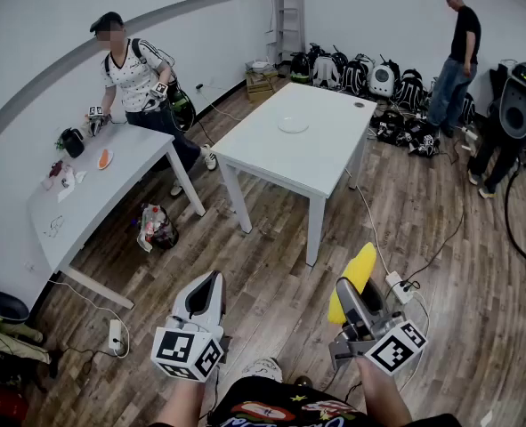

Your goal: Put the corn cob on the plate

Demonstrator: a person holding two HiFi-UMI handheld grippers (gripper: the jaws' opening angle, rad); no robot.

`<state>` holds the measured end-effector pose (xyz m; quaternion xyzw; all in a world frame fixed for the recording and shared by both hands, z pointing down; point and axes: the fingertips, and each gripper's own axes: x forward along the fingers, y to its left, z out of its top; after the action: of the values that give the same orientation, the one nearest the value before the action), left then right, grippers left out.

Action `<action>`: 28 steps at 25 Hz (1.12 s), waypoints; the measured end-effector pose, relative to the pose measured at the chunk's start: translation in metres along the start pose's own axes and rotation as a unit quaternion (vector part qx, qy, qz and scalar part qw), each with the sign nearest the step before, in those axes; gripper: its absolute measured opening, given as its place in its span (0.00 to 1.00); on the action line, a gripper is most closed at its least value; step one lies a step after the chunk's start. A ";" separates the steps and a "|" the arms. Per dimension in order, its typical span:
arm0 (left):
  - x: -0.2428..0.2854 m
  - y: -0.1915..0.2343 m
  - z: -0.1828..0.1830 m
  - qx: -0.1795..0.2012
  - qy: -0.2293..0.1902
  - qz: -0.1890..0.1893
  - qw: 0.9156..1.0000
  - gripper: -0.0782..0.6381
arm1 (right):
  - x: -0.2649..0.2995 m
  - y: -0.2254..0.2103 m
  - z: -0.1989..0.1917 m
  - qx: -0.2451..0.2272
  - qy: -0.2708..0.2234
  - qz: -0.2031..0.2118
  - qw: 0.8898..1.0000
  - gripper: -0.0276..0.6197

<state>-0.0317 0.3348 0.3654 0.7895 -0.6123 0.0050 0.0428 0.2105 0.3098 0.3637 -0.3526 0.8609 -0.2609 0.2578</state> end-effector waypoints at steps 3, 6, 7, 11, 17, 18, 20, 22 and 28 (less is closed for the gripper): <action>0.015 0.007 -0.007 -0.002 0.006 -0.004 1.000 0.10 | 0.015 -0.007 -0.006 0.006 0.011 0.003 1.000 0.45; 0.045 0.018 -0.011 -0.017 -0.004 -0.017 1.000 0.10 | 0.038 -0.019 -0.006 0.006 0.012 0.000 1.000 0.45; 0.060 0.025 -0.009 -0.020 -0.010 -0.021 1.000 0.10 | 0.052 -0.024 -0.004 0.005 0.011 0.001 1.000 0.45; 0.121 0.061 0.002 -0.024 -0.023 -0.037 0.999 0.10 | 0.114 -0.042 0.004 -0.002 0.003 -0.003 1.000 0.45; 0.206 0.129 0.018 -0.020 -0.035 -0.063 0.997 0.10 | 0.219 -0.072 0.008 -0.016 -0.015 -0.026 0.999 0.45; 0.218 0.143 0.021 -0.021 -0.041 -0.062 0.997 0.10 | 0.237 -0.078 0.007 -0.016 -0.018 -0.030 0.999 0.45; 0.242 0.170 0.025 -0.024 -0.048 -0.063 0.997 0.10 | 0.275 -0.089 0.003 -0.006 -0.023 -0.036 0.999 0.45; 0.259 0.193 0.021 -0.029 -0.039 -0.067 0.997 0.10 | 0.302 -0.098 -0.005 0.007 -0.023 -0.046 0.999 0.45; 0.305 0.246 0.007 -0.045 -0.023 -0.073 0.996 0.10 | 0.362 -0.132 -0.029 0.021 -0.003 -0.073 0.997 0.45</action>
<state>-0.1941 -0.0209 0.3922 0.8292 -0.5535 -0.0440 0.0647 0.0308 -0.0324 0.3744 -0.4097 0.8266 -0.2958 0.2479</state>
